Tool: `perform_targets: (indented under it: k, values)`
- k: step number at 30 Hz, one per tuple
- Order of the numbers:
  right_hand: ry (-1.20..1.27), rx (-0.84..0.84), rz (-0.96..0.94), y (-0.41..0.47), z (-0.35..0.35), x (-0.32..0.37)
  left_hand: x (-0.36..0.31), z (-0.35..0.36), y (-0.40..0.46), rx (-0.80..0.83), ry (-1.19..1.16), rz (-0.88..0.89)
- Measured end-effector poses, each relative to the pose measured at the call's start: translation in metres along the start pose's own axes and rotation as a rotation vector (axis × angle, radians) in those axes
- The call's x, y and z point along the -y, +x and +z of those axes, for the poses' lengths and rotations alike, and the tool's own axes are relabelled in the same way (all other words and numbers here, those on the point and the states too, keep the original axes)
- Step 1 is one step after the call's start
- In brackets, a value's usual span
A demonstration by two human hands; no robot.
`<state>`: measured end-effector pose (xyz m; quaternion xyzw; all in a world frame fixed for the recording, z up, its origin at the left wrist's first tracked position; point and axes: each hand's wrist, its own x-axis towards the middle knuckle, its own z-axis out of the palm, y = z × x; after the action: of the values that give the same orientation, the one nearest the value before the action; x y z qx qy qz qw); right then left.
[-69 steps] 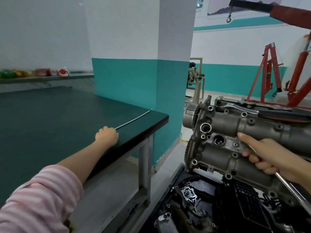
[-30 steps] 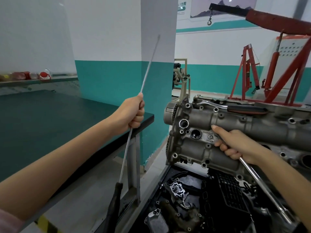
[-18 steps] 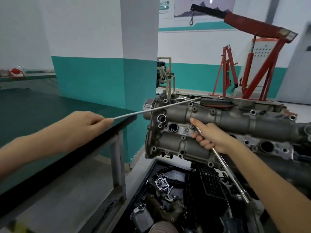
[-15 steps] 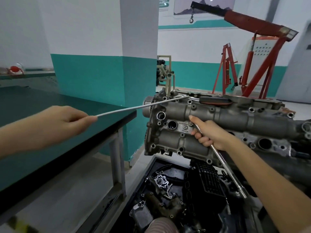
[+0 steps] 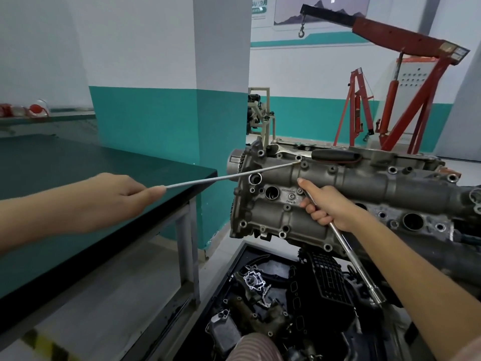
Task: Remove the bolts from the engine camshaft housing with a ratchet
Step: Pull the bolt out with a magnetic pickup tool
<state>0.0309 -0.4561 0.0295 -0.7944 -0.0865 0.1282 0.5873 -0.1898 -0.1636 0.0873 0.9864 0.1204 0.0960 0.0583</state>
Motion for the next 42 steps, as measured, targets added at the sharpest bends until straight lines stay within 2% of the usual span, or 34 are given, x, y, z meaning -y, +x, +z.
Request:
perform_targets:
  k: [4,10,19,22,26,30,34,38,42]
  values:
    - [-0.006,0.002,-0.009,0.0,-0.001,-0.001,-0.011,-0.016,0.0,0.073,0.044,-0.066]
    - [-0.022,-0.003,-0.024,0.0,0.001,-0.002,-0.031,-0.032,0.004,-0.004,0.165,-0.006]
    - [0.017,-0.027,-0.034,0.002,0.001,-0.004,-0.099,0.006,0.063,0.006,-0.008,0.113]
    - [0.015,-0.042,-0.05,0.002,0.002,-0.005,-0.114,0.022,0.081,0.079,-0.103,0.122]
    - [0.012,-0.052,-0.061,0.0,0.002,-0.004,-0.121,0.037,0.094,0.238,-0.277,0.041]
    - [0.019,-0.063,-0.074,-0.001,0.003,-0.005,-0.113,0.046,0.086,0.365,-0.342,-0.008]
    - [0.013,-0.079,-0.088,-0.001,0.003,-0.006,-0.091,0.046,0.072,0.421,-0.309,-0.107]
    - [0.01,-0.086,-0.092,-0.001,0.004,-0.005,-0.084,0.047,0.058,0.571,-0.253,-0.18]
    - [0.015,-0.108,-0.093,-0.002,0.005,-0.006,-0.092,0.046,0.058,0.552,-0.155,-0.162]
